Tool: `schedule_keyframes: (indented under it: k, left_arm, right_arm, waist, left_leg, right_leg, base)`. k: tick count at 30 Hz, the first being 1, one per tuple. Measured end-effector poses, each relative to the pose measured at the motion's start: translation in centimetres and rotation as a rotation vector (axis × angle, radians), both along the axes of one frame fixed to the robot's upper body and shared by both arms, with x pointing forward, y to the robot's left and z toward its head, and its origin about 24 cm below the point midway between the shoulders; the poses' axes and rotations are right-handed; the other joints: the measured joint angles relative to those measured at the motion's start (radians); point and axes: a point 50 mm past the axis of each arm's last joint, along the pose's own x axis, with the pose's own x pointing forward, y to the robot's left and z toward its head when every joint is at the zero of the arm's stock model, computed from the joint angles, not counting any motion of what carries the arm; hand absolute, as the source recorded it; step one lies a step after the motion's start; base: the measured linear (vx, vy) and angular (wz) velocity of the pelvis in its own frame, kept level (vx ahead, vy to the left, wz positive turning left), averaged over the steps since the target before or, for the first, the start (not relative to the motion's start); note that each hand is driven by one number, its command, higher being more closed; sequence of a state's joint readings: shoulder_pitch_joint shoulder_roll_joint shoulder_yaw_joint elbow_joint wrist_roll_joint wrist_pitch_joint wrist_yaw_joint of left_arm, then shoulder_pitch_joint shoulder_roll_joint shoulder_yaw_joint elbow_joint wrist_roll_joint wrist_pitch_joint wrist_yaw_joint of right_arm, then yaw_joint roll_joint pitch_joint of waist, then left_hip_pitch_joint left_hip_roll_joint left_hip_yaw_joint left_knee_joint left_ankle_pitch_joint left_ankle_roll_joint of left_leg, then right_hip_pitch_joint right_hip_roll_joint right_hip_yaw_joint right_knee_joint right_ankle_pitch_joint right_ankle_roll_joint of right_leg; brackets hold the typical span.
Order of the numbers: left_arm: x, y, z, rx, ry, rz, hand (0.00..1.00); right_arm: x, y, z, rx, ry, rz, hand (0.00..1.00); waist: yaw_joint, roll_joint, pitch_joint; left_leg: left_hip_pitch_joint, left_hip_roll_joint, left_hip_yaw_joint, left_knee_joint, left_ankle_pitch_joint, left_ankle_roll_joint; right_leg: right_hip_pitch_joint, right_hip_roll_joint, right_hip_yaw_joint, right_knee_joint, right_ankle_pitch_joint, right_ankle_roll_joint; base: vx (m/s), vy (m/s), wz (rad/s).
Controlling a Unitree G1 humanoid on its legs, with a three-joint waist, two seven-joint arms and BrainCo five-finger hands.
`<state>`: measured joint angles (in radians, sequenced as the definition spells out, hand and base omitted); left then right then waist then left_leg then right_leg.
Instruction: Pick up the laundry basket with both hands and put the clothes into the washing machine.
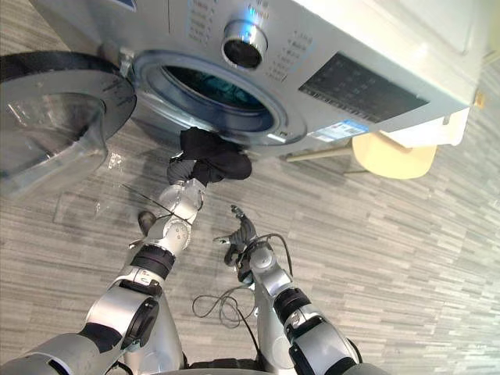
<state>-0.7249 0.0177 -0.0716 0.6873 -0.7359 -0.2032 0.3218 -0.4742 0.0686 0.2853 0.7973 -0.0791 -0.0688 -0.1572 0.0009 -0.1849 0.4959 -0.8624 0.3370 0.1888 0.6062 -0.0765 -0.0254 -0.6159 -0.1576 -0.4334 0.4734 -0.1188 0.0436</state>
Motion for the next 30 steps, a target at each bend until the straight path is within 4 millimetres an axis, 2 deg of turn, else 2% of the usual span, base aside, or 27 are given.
schedule_keyframes:
  k: [2, 4, 7, 9, 10, 12, 13, 14, 16, 17, 18, 19, 20, 21, 22, 24, 26, 28, 29, 30]
  left_arm:
    - [0.0, -0.3, 0.3, -0.027, -0.004, 0.014, 1.00]
    - [-0.2, -0.6, 1.2, -0.059, -0.034, 0.020, 1.00]
    - [-0.6, -1.2, 3.7, -0.112, -0.148, 0.010, 1.00]
    - [-0.7, -1.4, 4.1, -0.121, -0.168, 0.002, 1.00]
    - [-0.8, -1.6, 4.3, -0.132, -0.177, -0.003, 1.00]
    - [-0.9, -1.6, 4.2, -0.137, -0.174, 0.003, 1.00]
    - [-0.9, -1.3, 3.9, -0.137, -0.165, 0.012, 1.00]
    - [-1.1, -1.2, 3.3, -0.138, -0.146, 0.022, 1.00]
    - [-1.2, -0.9, 2.6, -0.145, -0.118, 0.038, 1.00]
    - [-1.2, -0.9, 2.2, -0.154, -0.104, 0.043, 1.00]
    - [-1.0, -0.6, 2.0, -0.176, -0.096, 0.058, 1.00]
    - [-1.0, -0.6, 1.9, -0.184, -0.092, 0.063, 1.00]
    - [-1.0, -0.4, 1.9, -0.206, -0.092, 0.075, 1.00]
    - [-0.9, 0.1, 1.9, -0.245, -0.092, 0.100, 1.00]
    - [-0.7, 0.2, 1.9, -0.258, -0.086, 0.108, 1.00]
    - [-0.3, 0.8, 2.4, -0.341, -0.078, 0.149, 1.00]
    - [0.0, 1.8, 3.3, -0.409, -0.102, 0.203, 1.00]
    - [0.4, 3.6, 4.9, -0.455, -0.155, 0.263, 1.00]
    - [0.6, 4.8, 5.6, -0.470, -0.185, 0.300, 1.00]
    - [0.6, 6.9, 6.7, -0.493, -0.220, 0.363, 1.00]
  right_arm:
    - [-0.2, -0.4, -0.1, 0.002, -0.002, -0.031, 0.00]
    - [-0.5, -0.4, 0.4, 0.034, -0.031, -0.040, 0.00]
    - [-0.5, 0.4, 2.2, 0.106, -0.106, -0.061, 0.00]
    - [-0.4, 0.4, 2.9, 0.122, -0.132, -0.072, 0.00]
    - [-0.2, 0.2, 3.4, 0.139, -0.151, -0.089, 0.00]
    - [0.0, 0.3, 4.0, 0.151, -0.173, -0.090, 0.00]
    - [0.0, 0.5, 4.2, 0.158, -0.174, -0.090, 0.00]
    - [-0.1, 0.6, 4.1, 0.156, -0.167, -0.085, 0.00]
    - [-0.1, 0.6, 3.9, 0.149, -0.160, -0.084, 0.00]
    - [-0.2, 0.7, 3.6, 0.135, -0.151, -0.078, 0.00]
    - [-0.2, 0.8, 3.1, 0.116, -0.133, -0.067, 0.00]
    - [-0.3, 0.9, 2.9, 0.109, -0.122, -0.060, 0.00]
    - [-0.6, 1.5, 2.4, 0.091, -0.101, -0.028, 0.00]
    - [-1.0, 1.9, 1.8, 0.078, -0.078, 0.003, 0.00]
    - [-1.2, 2.2, 1.5, 0.074, -0.066, 0.012, 0.00]
    - [-1.4, 2.3, 1.1, 0.071, -0.049, 0.018, 0.00]
    - [-1.2, 2.0, 1.3, 0.072, -0.066, 0.015, 0.00]
    - [-1.1, 2.0, 1.5, 0.083, -0.072, 0.016, 0.00]
    - [-1.1, 1.9, 1.5, 0.088, -0.072, 0.015, 0.00]
    - [-1.1, 1.9, 1.5, 0.101, -0.065, 0.023, 0.00]
  waist:
    - [0.004, 0.001, 0.001]
    - [0.019, 0.004, 0.003]
    - [0.024, 0.007, 0.005]
    - [0.027, 0.014, 0.010]
    - [0.033, 0.024, 0.016]
    - [0.045, 0.042, 0.015]
    - [0.047, 0.050, 0.016]
    - [0.049, 0.061, 0.019]
    - [0.054, 0.067, 0.017]
    - [0.059, 0.067, 0.017]
    - [0.069, 0.067, 0.017]
    - [0.069, 0.067, 0.017]
    - [0.070, 0.069, 0.017]
    - [0.064, 0.069, 0.017]
    - [0.062, 0.069, 0.017]
    - [0.039, 0.066, 0.016]
    - [0.034, 0.063, 0.014]
    - [0.020, 0.062, 0.014]
    - [0.014, 0.053, 0.015]
    - [0.011, 0.032, 0.009]
  left_leg:
    - [0.002, -0.022, 0.012, -0.033, 0.016, 0.013]
    - [0.002, -0.022, 0.020, -0.012, 0.008, 0.024]
    - [0.010, -0.005, 0.038, 0.080, -0.060, 0.044]
    - [0.007, -0.004, 0.051, 0.151, -0.124, 0.054]
    - [0.001, -0.003, 0.063, 0.191, -0.152, 0.063]
    - [-0.017, 0.006, 0.072, 0.193, -0.156, 0.065]
    - [-0.021, 0.012, 0.071, 0.164, -0.152, 0.064]
    - [-0.012, 0.012, 0.072, 0.135, -0.134, 0.074]
    - [0.005, 0.009, 0.097, 0.101, -0.104, 0.068]
    - [0.019, 0.008, 0.107, 0.091, -0.096, 0.059]
    - [0.028, 0.015, 0.105, 0.084, -0.085, 0.044]
    - [0.034, 0.016, 0.103, 0.072, -0.072, 0.033]
    - [0.044, 0.035, 0.095, 0.053, -0.048, 0.010]
    - [0.054, 0.064, 0.081, 0.039, -0.033, -0.007]
    - [0.062, 0.072, 0.075, 0.028, -0.023, -0.016]
    - [0.099, 0.106, 0.054, -0.049, 0.025, -0.057]
    - [0.129, 0.136, 0.062, -0.101, 0.051, -0.087]
    - [0.136, 0.172, 0.063, -0.129, 0.072, -0.111]
    - [0.138, 0.188, 0.063, -0.140, 0.080, -0.121]
    - [0.144, 0.217, 0.072, -0.146, 0.085, -0.129]
  right_leg:
    - [-0.004, -0.012, -0.002, -0.025, 0.019, 0.010]
    - [0.001, -0.022, 0.000, -0.020, 0.026, 0.017]
    - [-0.008, -0.060, -0.002, 0.074, 0.011, 0.022]
    - [-0.039, -0.109, -0.003, 0.188, -0.026, 0.023]
    - [-0.060, -0.138, -0.002, 0.235, -0.039, 0.014]
    - [-0.071, -0.143, -0.007, 0.197, -0.049, -0.010]
    - [-0.076, -0.139, -0.024, 0.160, -0.028, -0.042]
    - [-0.078, -0.144, 0.003, 0.135, -0.021, -0.068]
    - [-0.065, -0.173, 0.061, 0.056, -0.003, -0.074]
    - [-0.033, -0.198, 0.076, -0.021, 0.030, -0.037]
    - [-0.007, -0.209, 0.033, -0.053, 0.100, 0.029]
    - [0.003, -0.206, 0.020, -0.069, 0.138, 0.048]
    - [0.020, -0.179, 0.013, -0.094, 0.153, 0.077]
    - [0.039, -0.139, -0.006, -0.116, 0.161, 0.082]
    - [0.051, -0.120, -0.012, -0.129, 0.163, 0.078]
    - [0.096, -0.053, -0.041, -0.193, 0.172, 0.063]
    - [0.112, -0.006, -0.048, -0.244, 0.189, 0.038]
    - [0.117, 0.044, -0.049, -0.285, 0.202, 0.021]
    - [0.116, 0.063, -0.048, -0.296, 0.205, 0.015]
    - [0.104, 0.094, -0.032, -0.307, 0.215, 0.001]
  base:
    - [-0.01, 0.040, 0.22]
    - [0.01, 0.073, 0.01]
    - [-0.04, 0.084, -0.15]
    - [-0.07, 0.054, -0.16]
    - [-0.09, 0.049, -0.21]
    - [-0.07, 0.030, -0.33]
    - [-0.02, 0.008, -0.30]
    - [0.01, 0.018, -0.24]
    - [0.06, -0.019, -0.07]
    - [0.14, -0.135, -0.02]
    - [0.15, -0.155, 0.01]
    - [0.17, -0.190, -0.13]
    - [0.13, -0.152, -0.22]
    - [0.13, -0.203, -0.28]
    - [0.09, -0.197, -0.24]
    - [0.10, -0.230, -0.12]
    - [0.09, -0.221, -0.35]
    - [0.08, -0.178, -0.41]
    - [0.09, -0.151, -0.54]
    - [0.09, -0.129, -0.59]
